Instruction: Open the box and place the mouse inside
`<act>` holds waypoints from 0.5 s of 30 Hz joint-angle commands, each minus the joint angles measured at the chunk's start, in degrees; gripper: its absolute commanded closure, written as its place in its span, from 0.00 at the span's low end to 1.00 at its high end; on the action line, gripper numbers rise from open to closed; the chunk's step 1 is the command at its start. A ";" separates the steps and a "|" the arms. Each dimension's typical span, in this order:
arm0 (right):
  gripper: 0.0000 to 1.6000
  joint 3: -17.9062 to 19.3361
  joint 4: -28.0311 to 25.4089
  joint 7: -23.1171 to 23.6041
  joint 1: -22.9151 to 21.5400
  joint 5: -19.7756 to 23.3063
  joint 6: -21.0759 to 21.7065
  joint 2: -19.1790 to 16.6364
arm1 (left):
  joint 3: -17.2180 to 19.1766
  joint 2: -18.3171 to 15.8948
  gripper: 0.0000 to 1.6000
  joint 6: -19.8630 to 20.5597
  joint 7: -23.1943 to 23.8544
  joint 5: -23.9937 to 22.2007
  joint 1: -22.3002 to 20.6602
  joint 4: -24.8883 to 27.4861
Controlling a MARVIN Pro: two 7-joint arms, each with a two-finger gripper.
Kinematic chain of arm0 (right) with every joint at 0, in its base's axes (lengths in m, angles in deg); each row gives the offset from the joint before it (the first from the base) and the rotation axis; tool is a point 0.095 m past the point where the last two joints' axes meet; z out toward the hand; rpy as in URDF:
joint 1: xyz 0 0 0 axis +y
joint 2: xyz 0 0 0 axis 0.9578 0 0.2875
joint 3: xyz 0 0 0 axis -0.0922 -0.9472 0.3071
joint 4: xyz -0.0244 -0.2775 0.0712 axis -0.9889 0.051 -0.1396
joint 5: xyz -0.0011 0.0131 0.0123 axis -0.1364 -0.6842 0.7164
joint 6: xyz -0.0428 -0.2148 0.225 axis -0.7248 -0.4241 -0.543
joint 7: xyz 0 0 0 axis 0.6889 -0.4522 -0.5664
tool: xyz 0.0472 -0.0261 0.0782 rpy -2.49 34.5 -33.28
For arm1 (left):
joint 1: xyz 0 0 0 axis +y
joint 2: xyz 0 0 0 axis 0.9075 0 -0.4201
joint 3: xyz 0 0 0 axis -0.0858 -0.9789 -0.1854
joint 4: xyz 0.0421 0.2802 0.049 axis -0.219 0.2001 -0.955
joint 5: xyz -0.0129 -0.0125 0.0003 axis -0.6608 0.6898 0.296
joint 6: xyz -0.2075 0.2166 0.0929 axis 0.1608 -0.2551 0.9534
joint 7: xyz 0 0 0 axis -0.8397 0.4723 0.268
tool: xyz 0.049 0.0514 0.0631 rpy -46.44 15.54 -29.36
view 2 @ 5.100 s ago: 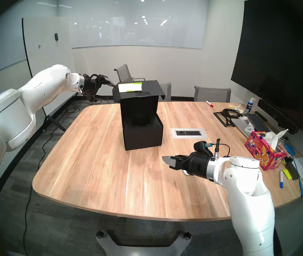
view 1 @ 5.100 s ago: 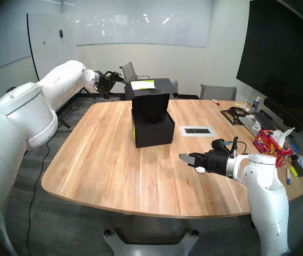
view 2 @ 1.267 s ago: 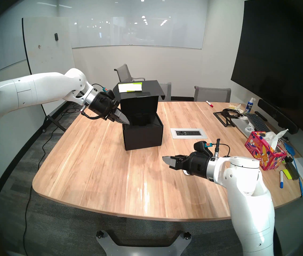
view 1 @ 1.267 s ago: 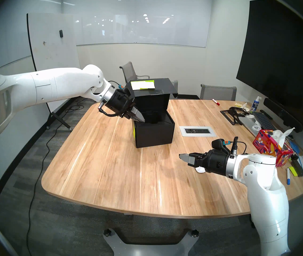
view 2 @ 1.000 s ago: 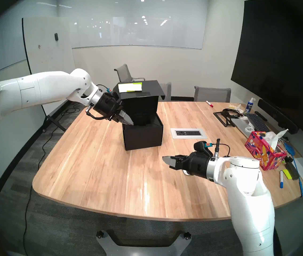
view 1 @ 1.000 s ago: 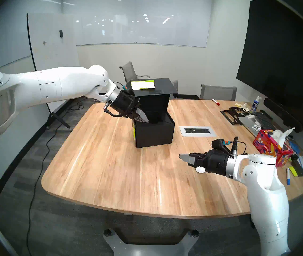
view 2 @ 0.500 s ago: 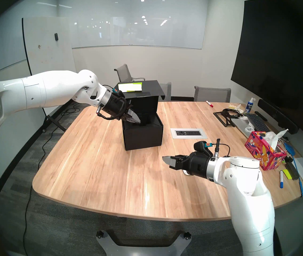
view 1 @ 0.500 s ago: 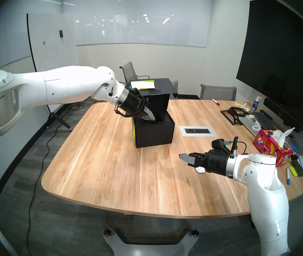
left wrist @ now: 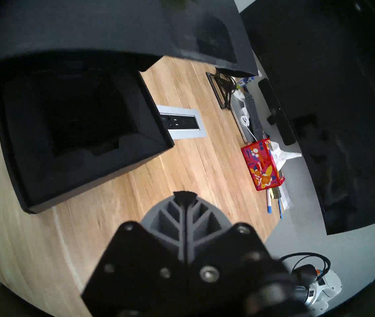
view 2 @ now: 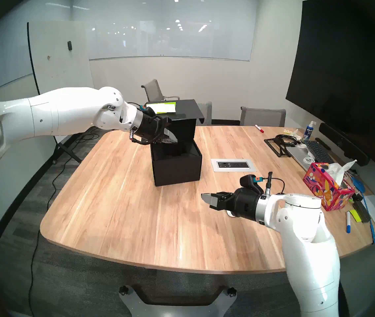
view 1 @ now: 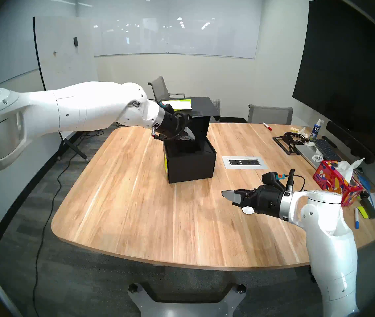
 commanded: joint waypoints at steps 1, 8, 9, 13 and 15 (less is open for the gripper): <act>0.00 -0.08 -1.18 -0.20 -0.46 0.12 -0.15 -0.10 | 1.49 1.12 1.00 -5.27 -1.47 -1.62 0.18 -0.56; 0.00 -0.08 -1.18 -0.21 -0.46 0.13 -0.15 -0.10 | 1.94 1.50 1.00 -7.30 -2.12 -2.76 0.54 -1.70; 0.00 -0.08 -1.18 -0.21 -0.46 0.13 -0.15 -0.11 | 1.97 1.57 1.00 -6.98 -2.14 -2.86 0.45 -2.00; 0.00 -0.09 -1.16 -0.19 -0.45 0.13 -0.15 -0.12 | 2.71 1.23 1.00 -10.89 -2.04 -3.04 0.83 -1.56; 0.00 -0.09 -1.16 -0.19 -0.45 0.13 -0.15 -0.12 | 2.84 1.36 1.00 -12.08 -2.18 -3.13 0.97 -1.61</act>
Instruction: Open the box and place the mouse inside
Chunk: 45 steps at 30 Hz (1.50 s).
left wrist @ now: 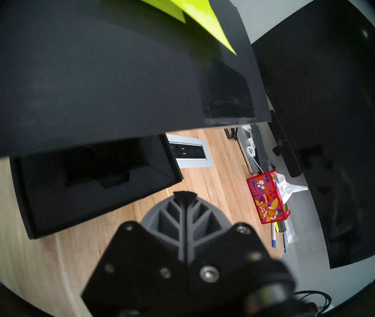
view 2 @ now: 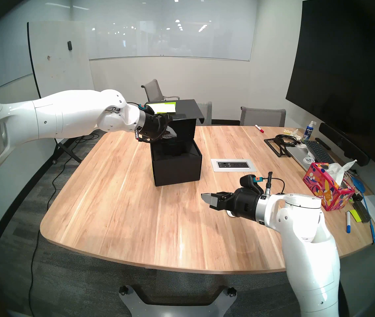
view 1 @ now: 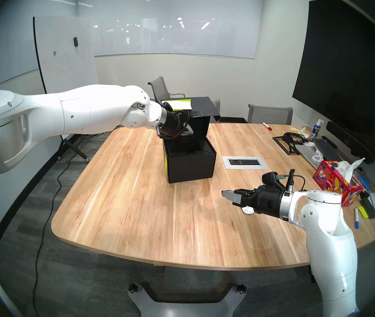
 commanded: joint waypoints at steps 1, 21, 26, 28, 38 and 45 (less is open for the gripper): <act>0.00 -0.09 -1.16 -0.16 -0.45 0.13 -0.15 -0.12 | 1.87 0.35 1.00 -4.00 0.52 -0.71 -0.54 -0.28; 0.00 -0.11 -1.12 -0.12 -0.43 0.14 -0.15 -0.15 | 2.93 5.97 1.00 -9.95 0.74 -1.82 1.10 -6.12; 0.00 -0.11 -1.10 -0.10 -0.42 0.13 -0.15 -0.15 | 3.54 7.97 1.00 -10.58 0.50 -2.54 0.99 -8.42; 0.00 -0.11 -1.10 -0.10 -0.42 0.13 -0.15 -0.15 | 3.77 8.42 1.00 -10.86 0.64 -2.72 0.98 -9.01; 0.00 -0.11 -1.11 -0.10 -0.42 0.13 -0.15 -0.15 | 4.75 10.54 1.00 -12.09 0.69 -3.45 0.50 -11.84; 0.00 -0.12 -1.01 -0.01 -0.39 0.11 -0.15 -0.15 | 6.44 14.32 1.00 -13.94 -0.27 -4.62 -0.49 -16.77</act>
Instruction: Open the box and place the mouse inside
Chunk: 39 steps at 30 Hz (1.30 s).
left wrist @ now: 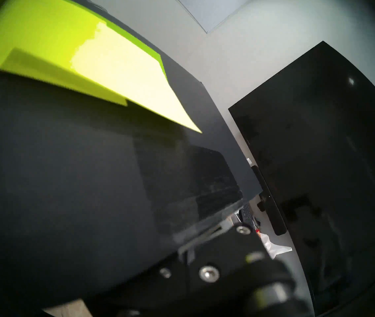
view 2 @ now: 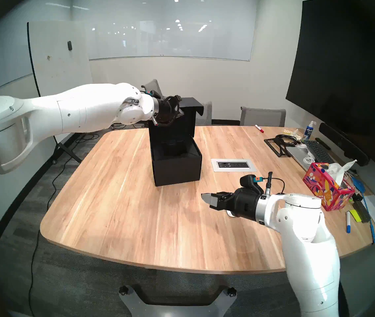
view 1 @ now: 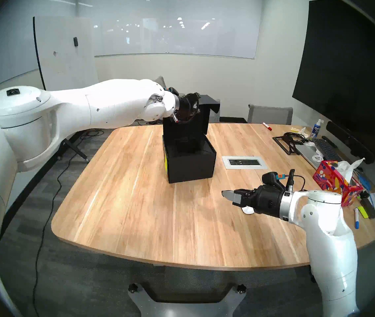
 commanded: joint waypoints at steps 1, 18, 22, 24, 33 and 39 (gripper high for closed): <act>0.00 -0.13 -0.99 0.04 -0.39 0.10 -0.15 -0.16 | 2.83 4.80 1.00 -2.08 -1.02 -1.13 -2.73 -5.22; 0.00 -0.12 -0.97 0.08 -0.39 0.09 -0.15 -0.16 | 4.57 15.42 1.00 -6.62 -5.64 -2.66 -2.01 -21.66; 0.00 -0.12 -0.95 0.09 -0.39 0.09 -0.15 -0.15 | 4.52 17.76 1.00 -7.62 -6.20 -2.66 -1.48 -25.46; 0.00 -0.12 -0.93 0.10 -0.39 0.09 -0.15 -0.15 | 4.42 19.24 1.00 -7.93 -6.47 -2.66 -1.11 -27.83; 0.00 -0.12 -0.85 0.14 -0.38 0.08 -0.15 -0.13 | 3.86 24.52 1.00 -8.58 -7.55 -2.53 0.47 -36.06; 0.00 -0.12 -0.83 0.15 -0.38 0.08 -0.15 -0.12 | 4.01 25.90 1.00 -7.57 -7.43 -2.72 1.10 -39.25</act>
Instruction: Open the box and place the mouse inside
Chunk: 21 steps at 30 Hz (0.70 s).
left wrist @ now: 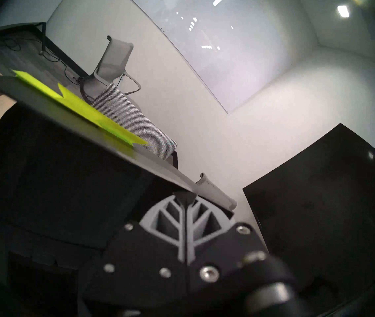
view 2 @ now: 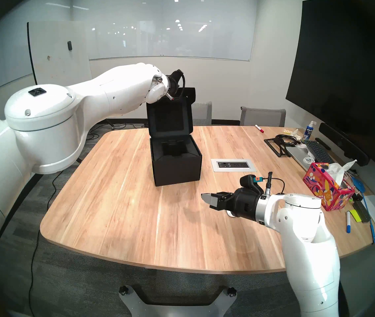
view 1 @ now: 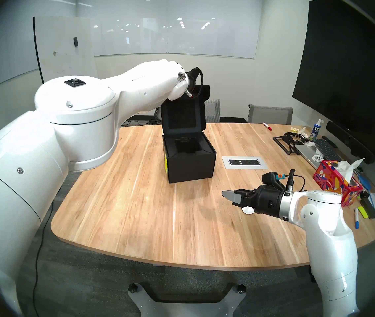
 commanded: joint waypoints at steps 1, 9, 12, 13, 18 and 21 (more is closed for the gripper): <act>0.00 -0.12 -0.89 0.09 -0.39 0.08 -0.15 -0.12 | 0.32 3.42 1.00 1.01 0.87 -0.03 -0.36 -4.15; 0.00 -0.12 -0.94 0.07 -0.39 0.08 -0.15 -0.14 | 0.52 -3.46 1.00 11.13 5.45 -0.72 -1.51 -0.40; 0.00 -0.12 -0.85 0.10 -0.38 0.08 -0.15 -0.11 | -0.03 -5.94 1.00 14.54 6.52 -0.48 -1.67 0.67; 0.00 -0.12 -0.82 0.11 -0.38 0.08 -0.15 -0.10 | -0.17 -6.74 1.00 15.75 6.71 -0.35 -1.64 0.98; 0.00 -0.11 -0.75 0.11 -0.37 0.08 -0.15 -0.08 | -1.50 -9.67 1.00 21.30 7.67 0.09 -1.26 2.05; 0.00 -0.11 -0.75 0.12 -0.38 0.08 -0.15 -0.08 | -2.68 -11.94 1.00 25.09 8.67 0.62 -1.48 3.73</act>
